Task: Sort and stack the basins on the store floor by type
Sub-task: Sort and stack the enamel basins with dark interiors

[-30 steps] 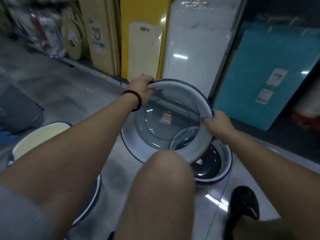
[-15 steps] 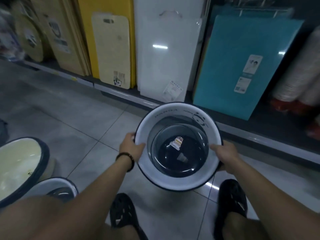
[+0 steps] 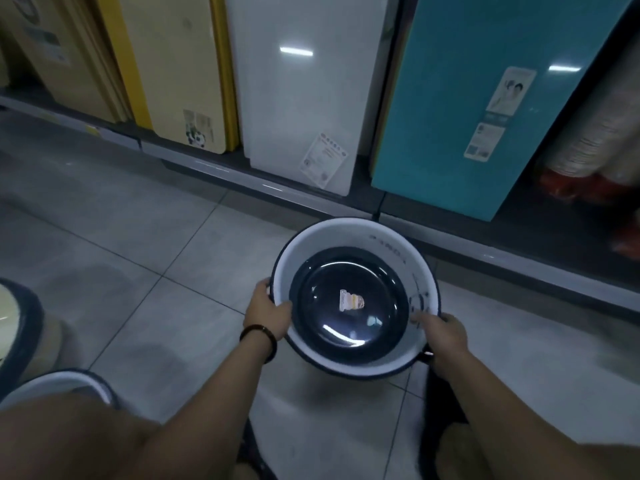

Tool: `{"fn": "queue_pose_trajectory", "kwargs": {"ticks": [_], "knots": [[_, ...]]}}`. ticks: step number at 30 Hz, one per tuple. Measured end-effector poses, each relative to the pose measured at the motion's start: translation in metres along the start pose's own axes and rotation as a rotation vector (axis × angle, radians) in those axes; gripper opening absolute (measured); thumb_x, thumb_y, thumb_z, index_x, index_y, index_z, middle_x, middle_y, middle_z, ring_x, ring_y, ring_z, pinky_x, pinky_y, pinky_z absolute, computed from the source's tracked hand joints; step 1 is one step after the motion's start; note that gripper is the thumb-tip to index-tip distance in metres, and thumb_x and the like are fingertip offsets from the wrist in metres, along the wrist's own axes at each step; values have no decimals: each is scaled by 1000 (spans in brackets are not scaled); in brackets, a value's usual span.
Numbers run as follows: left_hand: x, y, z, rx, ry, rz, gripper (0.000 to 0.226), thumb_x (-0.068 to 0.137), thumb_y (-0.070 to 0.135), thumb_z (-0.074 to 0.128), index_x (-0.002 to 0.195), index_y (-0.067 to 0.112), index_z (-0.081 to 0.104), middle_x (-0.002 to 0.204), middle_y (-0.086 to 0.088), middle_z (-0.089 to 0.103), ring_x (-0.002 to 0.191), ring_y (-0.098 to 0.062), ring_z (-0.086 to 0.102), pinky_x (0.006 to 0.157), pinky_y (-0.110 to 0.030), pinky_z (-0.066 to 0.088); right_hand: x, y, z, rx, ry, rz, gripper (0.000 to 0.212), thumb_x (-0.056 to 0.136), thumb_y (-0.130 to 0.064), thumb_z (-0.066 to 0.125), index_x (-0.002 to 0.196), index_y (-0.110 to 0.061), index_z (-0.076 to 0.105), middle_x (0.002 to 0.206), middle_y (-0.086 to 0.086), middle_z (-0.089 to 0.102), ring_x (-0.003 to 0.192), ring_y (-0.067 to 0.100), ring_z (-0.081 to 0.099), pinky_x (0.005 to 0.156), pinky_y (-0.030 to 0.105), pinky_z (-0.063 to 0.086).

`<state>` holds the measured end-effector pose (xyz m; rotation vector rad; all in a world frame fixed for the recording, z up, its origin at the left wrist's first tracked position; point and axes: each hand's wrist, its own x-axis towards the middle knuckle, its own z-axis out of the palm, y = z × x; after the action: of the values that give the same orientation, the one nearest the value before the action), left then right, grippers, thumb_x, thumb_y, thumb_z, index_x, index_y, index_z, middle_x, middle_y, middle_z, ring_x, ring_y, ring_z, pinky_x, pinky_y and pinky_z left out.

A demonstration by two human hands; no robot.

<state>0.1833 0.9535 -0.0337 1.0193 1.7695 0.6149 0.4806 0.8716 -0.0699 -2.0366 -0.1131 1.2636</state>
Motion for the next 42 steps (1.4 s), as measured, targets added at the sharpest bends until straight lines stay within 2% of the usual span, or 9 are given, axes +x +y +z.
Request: {"fn": "queue_pose_trajectory", "kwargs": {"ticks": [4, 8, 16, 19, 24, 32, 36, 39, 42], "knots": [[16, 8, 9, 47, 41, 96, 42, 95, 24, 63, 134, 34, 50, 108, 15, 67, 93, -16, 70, 88, -44, 61, 8, -1, -11, -35, 94, -156, 26, 88, -9, 78, 110, -17, 68, 98, 14, 72, 82, 34, 73, 57, 37, 62], [10, -8, 29, -110, 31, 45, 60, 93, 2, 66, 140, 35, 49, 113, 10, 65, 96, -12, 65, 89, -38, 60, 13, 7, 1, -22, 137, -202, 23, 91, -10, 77, 109, -19, 67, 99, 15, 74, 84, 35, 75, 71, 55, 67], [13, -35, 34, -34, -14, 21, 73, 89, -6, 64, 148, 33, 43, 120, -1, 63, 97, -15, 62, 78, -31, 58, 13, 24, 17, -138, 154, -322, 6, 103, -25, 65, 108, -27, 66, 93, -5, 71, 89, 26, 70, 86, 43, 62], [15, -35, 33, -14, -52, 46, 69, 93, -7, 59, 142, 37, 44, 114, 6, 62, 95, -9, 60, 70, -21, 53, 13, 40, 19, -134, 111, -231, 15, 105, -23, 59, 117, -28, 66, 98, 0, 71, 87, 23, 67, 80, 40, 60], [24, -34, 40, 60, -47, 16, 69, 96, 0, 59, 151, 38, 39, 120, 4, 62, 96, -14, 61, 82, -31, 57, 18, 52, 16, -71, 57, -81, 24, 107, -24, 61, 127, -36, 61, 98, 5, 71, 87, 33, 73, 75, 57, 67], [32, -36, 47, 213, -53, -137, 87, 103, 9, 55, 165, 40, 3, 133, -5, 54, 104, -24, 52, 101, -41, 49, 25, 45, 7, 23, 28, 52, 57, 97, -16, 77, 149, -34, 60, 105, 11, 74, 94, 33, 73, 72, 49, 66], [26, -24, 43, 289, -94, -164, 92, 98, 6, 61, 166, 28, 3, 147, -13, 50, 112, -27, 55, 107, -44, 50, 17, 34, 16, -302, 231, -116, 79, 87, -25, 85, 156, -14, 49, 141, 23, 60, 122, 41, 63, 101, 50, 58], [10, -1, 28, 424, -150, -44, 61, 93, 7, 65, 149, 11, 43, 138, -15, 58, 110, -27, 61, 97, -35, 54, -11, 23, 41, -448, 391, -332, 76, 76, -30, 87, 141, -9, 55, 135, 25, 56, 119, 46, 58, 96, 56, 54], [-16, 36, -9, 670, -294, 27, 56, 100, 24, 62, 153, 18, 45, 150, -9, 53, 130, -26, 56, 105, -29, 46, -47, 15, 85, -410, 288, -609, 51, 76, -24, 81, 123, -13, 66, 120, 15, 64, 108, 37, 62, 92, 49, 53]]}}
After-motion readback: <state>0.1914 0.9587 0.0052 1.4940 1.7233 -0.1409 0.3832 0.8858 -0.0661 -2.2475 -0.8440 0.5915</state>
